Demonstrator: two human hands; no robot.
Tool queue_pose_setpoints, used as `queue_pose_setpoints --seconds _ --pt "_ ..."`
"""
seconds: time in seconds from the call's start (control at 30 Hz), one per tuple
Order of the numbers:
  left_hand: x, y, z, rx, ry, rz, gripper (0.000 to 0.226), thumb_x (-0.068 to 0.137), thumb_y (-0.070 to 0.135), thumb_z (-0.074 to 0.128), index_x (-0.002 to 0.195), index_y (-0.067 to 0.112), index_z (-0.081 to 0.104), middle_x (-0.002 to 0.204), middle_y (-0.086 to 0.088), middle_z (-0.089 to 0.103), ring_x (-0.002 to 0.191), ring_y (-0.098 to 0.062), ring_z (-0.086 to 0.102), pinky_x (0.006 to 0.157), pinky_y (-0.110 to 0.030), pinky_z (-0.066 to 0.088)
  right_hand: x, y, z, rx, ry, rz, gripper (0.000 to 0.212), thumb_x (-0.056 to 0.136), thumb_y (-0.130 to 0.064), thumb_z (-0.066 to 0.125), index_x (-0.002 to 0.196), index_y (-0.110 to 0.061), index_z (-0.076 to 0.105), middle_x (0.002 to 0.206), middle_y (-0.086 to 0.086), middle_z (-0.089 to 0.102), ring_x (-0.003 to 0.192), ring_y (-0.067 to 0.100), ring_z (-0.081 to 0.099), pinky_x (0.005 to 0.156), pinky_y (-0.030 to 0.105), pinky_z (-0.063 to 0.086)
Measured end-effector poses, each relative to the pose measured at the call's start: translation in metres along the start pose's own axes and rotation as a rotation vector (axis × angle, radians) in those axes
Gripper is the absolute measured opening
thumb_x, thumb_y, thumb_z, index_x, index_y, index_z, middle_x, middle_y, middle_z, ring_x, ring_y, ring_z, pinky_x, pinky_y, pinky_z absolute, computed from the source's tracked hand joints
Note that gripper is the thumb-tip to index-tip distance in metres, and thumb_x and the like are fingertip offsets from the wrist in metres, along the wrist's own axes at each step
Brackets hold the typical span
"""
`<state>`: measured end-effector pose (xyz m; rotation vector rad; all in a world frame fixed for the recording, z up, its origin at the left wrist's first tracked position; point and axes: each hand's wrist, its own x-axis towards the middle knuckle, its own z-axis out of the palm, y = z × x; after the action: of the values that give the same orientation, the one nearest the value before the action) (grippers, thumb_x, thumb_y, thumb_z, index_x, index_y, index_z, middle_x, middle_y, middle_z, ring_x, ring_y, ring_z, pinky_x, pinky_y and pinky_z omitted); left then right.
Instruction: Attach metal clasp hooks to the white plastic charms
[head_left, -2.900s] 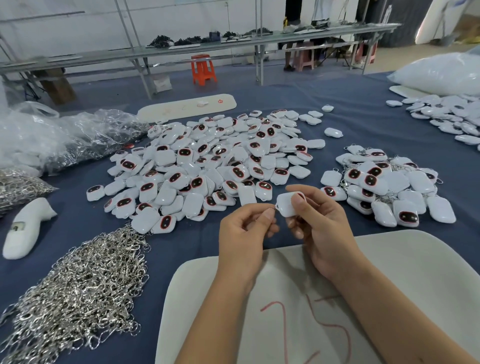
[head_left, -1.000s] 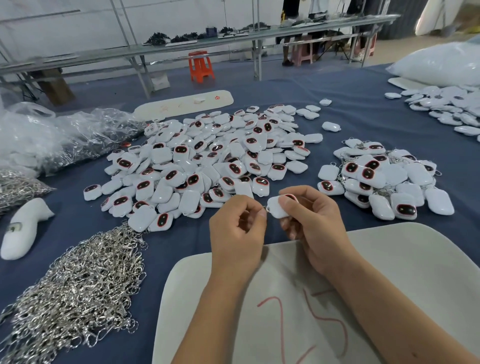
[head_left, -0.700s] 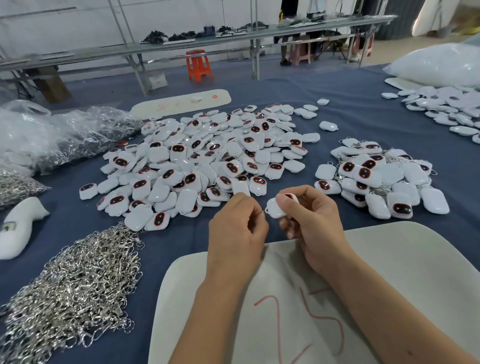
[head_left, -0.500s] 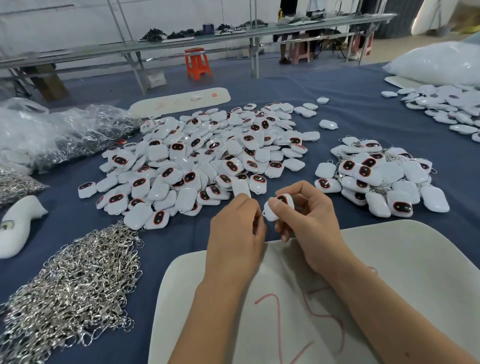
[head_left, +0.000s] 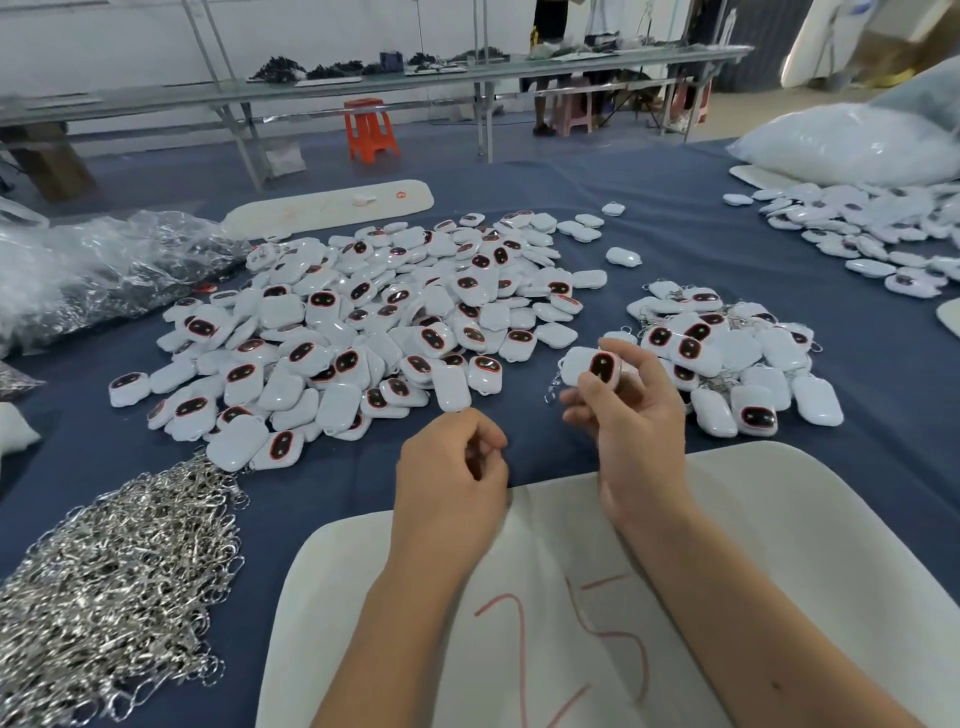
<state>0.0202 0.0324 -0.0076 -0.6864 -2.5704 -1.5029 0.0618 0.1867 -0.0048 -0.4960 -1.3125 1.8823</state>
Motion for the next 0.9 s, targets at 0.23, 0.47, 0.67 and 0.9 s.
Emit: queue_pose_setpoints --seconds 0.23,0.47,0.67,0.9 --pt "0.001 0.001 -0.003 -0.006 0.062 0.020 0.032 0.081 0.001 0.067 0.076 0.033 0.066 0.080 0.019 0.067 0.074 -0.005 0.063 0.065 -0.011 0.046 0.010 -0.004 -0.014 -0.455 0.025 -0.235 0.084 0.098 0.001 0.057 0.161 -0.046 0.028 0.173 -0.012 0.017 0.138 0.003 0.051 0.098 0.013 0.051" --pt "0.003 0.000 -0.004 -0.041 0.122 0.004 0.031 0.082 0.001 0.069 0.077 0.031 0.066 0.079 0.020 0.067 0.077 -0.004 0.063 0.066 -0.008 0.045 0.007 -0.009 -0.014 -0.718 0.106 -0.294 0.072 0.098 0.008 0.053 0.161 -0.024 0.038 0.176 0.008 -0.002 0.154 0.000 0.026 0.114 0.037 0.045" --pt "0.004 -0.003 -0.005 -0.066 0.159 -0.015 0.029 0.083 0.003 0.070 0.080 0.031 0.067 0.080 0.019 0.067 0.078 -0.005 0.064 0.065 -0.011 0.046 0.003 -0.007 -0.011 -0.823 -0.012 -0.453 0.059 0.094 0.015 0.050 0.147 -0.011 0.059 0.176 0.001 0.005 0.154 0.010 0.032 0.112 0.029 0.046" --pt "0.009 -0.005 -0.008 -0.065 0.243 -0.063 0.026 0.080 0.000 0.067 0.086 0.026 0.068 0.089 0.011 0.069 0.085 -0.002 0.063 0.069 -0.007 0.043 -0.011 0.004 0.009 -0.989 -0.371 -0.545 0.036 0.087 0.009 0.062 0.118 -0.004 0.075 0.134 0.012 0.069 0.130 0.030 0.059 0.105 0.047 0.051"
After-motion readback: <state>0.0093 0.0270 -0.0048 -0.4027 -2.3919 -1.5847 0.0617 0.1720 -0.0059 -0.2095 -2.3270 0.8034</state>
